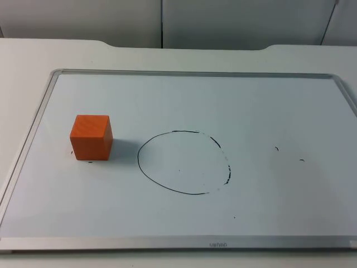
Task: Pick up one cube with the left hand and another cube with the right hand. First place the cube in the right hand at the target position, then stack the cube in the left hand on top.
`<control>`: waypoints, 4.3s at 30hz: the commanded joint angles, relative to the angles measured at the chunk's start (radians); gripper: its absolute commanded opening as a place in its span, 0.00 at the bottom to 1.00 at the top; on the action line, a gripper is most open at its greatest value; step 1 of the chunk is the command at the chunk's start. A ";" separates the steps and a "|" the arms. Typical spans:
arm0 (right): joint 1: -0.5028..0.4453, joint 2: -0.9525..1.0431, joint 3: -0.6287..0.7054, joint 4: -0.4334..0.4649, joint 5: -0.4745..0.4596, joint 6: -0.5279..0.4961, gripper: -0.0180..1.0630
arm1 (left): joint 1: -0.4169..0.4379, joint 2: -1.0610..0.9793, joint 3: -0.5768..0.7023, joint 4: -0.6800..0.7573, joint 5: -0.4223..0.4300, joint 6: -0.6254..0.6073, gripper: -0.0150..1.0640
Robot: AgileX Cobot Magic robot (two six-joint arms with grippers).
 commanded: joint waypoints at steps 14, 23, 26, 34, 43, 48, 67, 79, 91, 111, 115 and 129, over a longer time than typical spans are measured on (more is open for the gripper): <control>0.003 -0.018 0.005 -0.004 -0.040 -0.005 0.01 | -0.144 0.751 -0.283 -0.255 -0.120 0.202 0.93; 0.003 -0.018 0.005 -0.002 -0.047 -0.005 0.01 | -0.343 1.135 -0.396 0.170 -0.276 -0.286 0.93; 0.003 -0.018 0.005 -0.002 -0.056 -0.005 0.01 | -0.346 1.223 -0.417 0.194 -0.277 -0.345 0.93; 0.003 -0.018 0.005 -0.002 -0.072 -0.007 0.01 | -0.346 1.418 -0.451 0.194 -0.287 -0.412 0.93; 0.003 -0.018 0.005 -0.002 -0.083 -0.016 0.01 | -0.346 1.544 -0.458 0.194 -0.348 -0.459 0.93; 0.003 -0.018 0.005 0.002 -0.083 -0.029 0.01 | -0.346 1.546 -0.458 0.197 -0.393 -0.463 0.93; 0.003 -0.018 0.005 0.002 -0.089 -0.029 0.01 | -0.348 1.601 -0.458 0.199 -0.413 -0.452 0.81; 0.003 -0.018 0.005 0.004 -0.107 -0.025 0.01 | -0.348 1.599 -0.458 0.181 -0.386 -0.463 0.19; 0.003 -0.016 0.005 0.032 -0.103 -0.077 0.01 | -0.357 1.370 -0.458 0.174 -0.237 -0.304 0.03; 0.175 0.475 -0.106 0.185 0.033 -0.249 0.01 | -0.357 0.876 -0.455 0.224 0.098 -0.215 0.01; 0.225 0.610 -0.106 0.189 0.022 -0.236 0.01 | -0.357 0.853 -0.455 0.233 0.142 -0.212 0.01; 0.348 0.903 -0.165 0.185 -0.042 -0.215 0.01 | -0.357 0.844 -0.455 0.247 0.194 -0.190 0.01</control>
